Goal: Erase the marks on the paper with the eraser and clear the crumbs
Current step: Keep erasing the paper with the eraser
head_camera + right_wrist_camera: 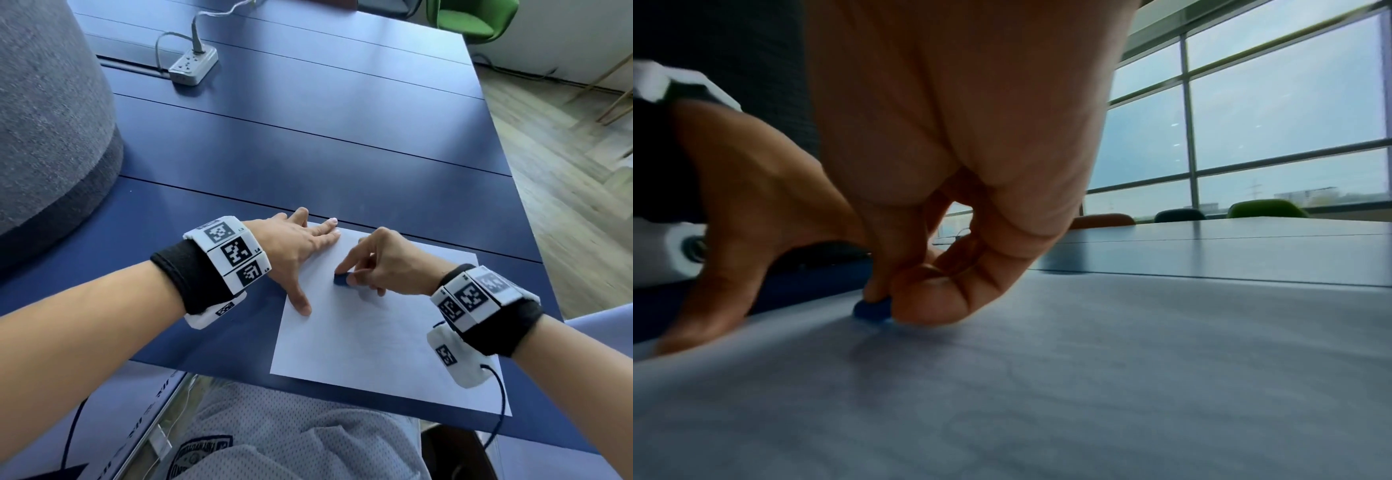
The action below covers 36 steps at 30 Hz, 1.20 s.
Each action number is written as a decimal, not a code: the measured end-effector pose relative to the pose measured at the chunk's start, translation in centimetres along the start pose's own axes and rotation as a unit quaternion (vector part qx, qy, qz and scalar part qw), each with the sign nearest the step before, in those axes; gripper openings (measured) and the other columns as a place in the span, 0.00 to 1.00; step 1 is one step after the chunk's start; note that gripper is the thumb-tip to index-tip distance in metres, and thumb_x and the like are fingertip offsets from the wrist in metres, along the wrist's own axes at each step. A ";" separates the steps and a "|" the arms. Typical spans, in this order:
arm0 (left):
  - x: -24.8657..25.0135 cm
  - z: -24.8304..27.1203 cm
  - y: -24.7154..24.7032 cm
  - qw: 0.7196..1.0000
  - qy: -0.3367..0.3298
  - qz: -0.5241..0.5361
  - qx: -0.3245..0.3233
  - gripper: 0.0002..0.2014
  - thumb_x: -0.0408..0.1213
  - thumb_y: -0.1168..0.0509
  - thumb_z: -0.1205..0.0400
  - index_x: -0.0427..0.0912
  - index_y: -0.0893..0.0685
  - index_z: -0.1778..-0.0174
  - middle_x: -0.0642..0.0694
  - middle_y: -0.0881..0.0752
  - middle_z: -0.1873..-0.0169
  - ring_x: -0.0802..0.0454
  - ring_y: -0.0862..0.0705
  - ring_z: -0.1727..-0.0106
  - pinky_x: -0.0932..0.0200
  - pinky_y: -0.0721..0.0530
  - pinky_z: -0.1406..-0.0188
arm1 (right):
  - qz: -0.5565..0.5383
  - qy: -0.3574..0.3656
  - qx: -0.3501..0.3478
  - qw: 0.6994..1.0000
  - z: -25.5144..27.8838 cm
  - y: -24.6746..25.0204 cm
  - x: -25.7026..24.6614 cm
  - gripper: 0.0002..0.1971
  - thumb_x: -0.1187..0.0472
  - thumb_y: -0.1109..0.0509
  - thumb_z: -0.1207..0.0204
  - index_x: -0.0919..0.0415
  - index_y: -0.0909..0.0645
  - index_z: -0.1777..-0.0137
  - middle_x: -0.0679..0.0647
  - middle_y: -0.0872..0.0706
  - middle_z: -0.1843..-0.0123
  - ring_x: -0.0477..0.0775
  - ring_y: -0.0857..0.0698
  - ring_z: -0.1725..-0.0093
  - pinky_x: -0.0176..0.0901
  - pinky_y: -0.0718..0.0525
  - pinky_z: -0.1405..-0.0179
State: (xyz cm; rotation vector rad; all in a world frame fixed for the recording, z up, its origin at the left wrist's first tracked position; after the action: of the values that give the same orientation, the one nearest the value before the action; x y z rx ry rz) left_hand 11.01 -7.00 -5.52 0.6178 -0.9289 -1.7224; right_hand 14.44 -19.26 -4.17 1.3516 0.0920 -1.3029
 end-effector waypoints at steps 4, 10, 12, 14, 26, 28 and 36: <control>0.0 0.2 0.1 1.000 0.006 -0.011 -0.006 0.70 0.74 0.27 0.40 0.51 0.65 0.14 0.58 0.66 0.15 0.46 0.45 0.25 0.47 0.38 0.29 | 0.019 -0.013 0.078 0.997 -0.9 2.2 0.3 0.09 0.68 0.26 0.28 0.55 0.09 0.53 0.55 0.14 0.70 0.51 0.19 0.78 0.43 0.15 0.75; 0.2 0.4 0.0 1.000 0.008 -0.021 -0.006 0.70 0.74 0.27 0.40 0.51 0.64 0.14 0.57 0.65 0.15 0.46 0.46 0.24 0.46 0.38 0.30 | -0.004 0.003 -0.008 1.000 0.2 -0.5 -0.4 0.09 0.70 0.26 0.28 0.59 0.09 0.53 0.56 0.15 0.71 0.50 0.22 0.80 0.40 0.18 0.77; 0.2 0.4 0.1 1.000 0.009 -0.023 -0.007 0.70 0.74 0.27 0.40 0.51 0.65 0.14 0.57 0.65 0.15 0.46 0.46 0.25 0.46 0.37 0.31 | 0.014 -0.006 0.023 1.000 -0.5 0.5 -0.3 0.08 0.68 0.25 0.28 0.57 0.09 0.53 0.54 0.14 0.71 0.51 0.20 0.80 0.39 0.17 0.75; 0.1 0.4 0.1 1.000 0.010 -0.020 -0.004 0.69 0.74 0.27 0.40 0.52 0.65 0.14 0.57 0.65 0.15 0.46 0.46 0.26 0.46 0.37 0.32 | 0.012 -0.015 0.093 0.995 -1.2 2.0 0.0 0.07 0.67 0.26 0.28 0.56 0.10 0.53 0.58 0.12 0.69 0.53 0.19 0.79 0.40 0.17 0.73; 0.2 0.4 0.1 1.000 0.007 -0.009 -0.001 0.70 0.74 0.26 0.41 0.55 0.66 0.15 0.58 0.64 0.15 0.47 0.45 0.26 0.47 0.38 0.33 | 0.017 -0.005 0.097 0.995 -1.2 1.4 -0.4 0.06 0.64 0.22 0.31 0.55 0.08 0.55 0.44 0.18 0.76 0.39 0.24 0.80 0.27 0.28 0.75; 0.1 0.4 0.0 1.000 0.006 -0.011 -0.002 0.70 0.75 0.27 0.41 0.53 0.64 0.14 0.58 0.65 0.15 0.47 0.46 0.25 0.50 0.39 0.36 | 0.002 0.004 0.017 1.000 -0.1 -0.4 -1.0 0.05 0.64 0.21 0.31 0.57 0.08 0.56 0.42 0.21 0.80 0.41 0.27 0.80 0.27 0.30 0.75; 0.1 0.5 0.1 1.000 0.007 -0.011 -0.003 0.69 0.75 0.27 0.40 0.52 0.64 0.14 0.58 0.65 0.15 0.47 0.46 0.24 0.49 0.40 0.34 | 0.001 -0.019 0.061 0.998 0.3 0.8 0.8 0.07 0.65 0.22 0.31 0.54 0.08 0.55 0.43 0.18 0.77 0.38 0.26 0.79 0.28 0.28 0.73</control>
State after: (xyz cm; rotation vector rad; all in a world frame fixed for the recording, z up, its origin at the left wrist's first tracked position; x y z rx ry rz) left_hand 10.69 -6.99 -5.16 0.6374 -0.9104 -1.7384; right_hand 15.08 -20.24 -4.14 1.4295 -0.0143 -1.3498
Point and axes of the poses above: each hand's wrist, its own z-axis away from the middle knuckle, its own y-axis out of the back of the hand, x = y × z, the point moved 7 cm from there along -z, towards the middle knuckle
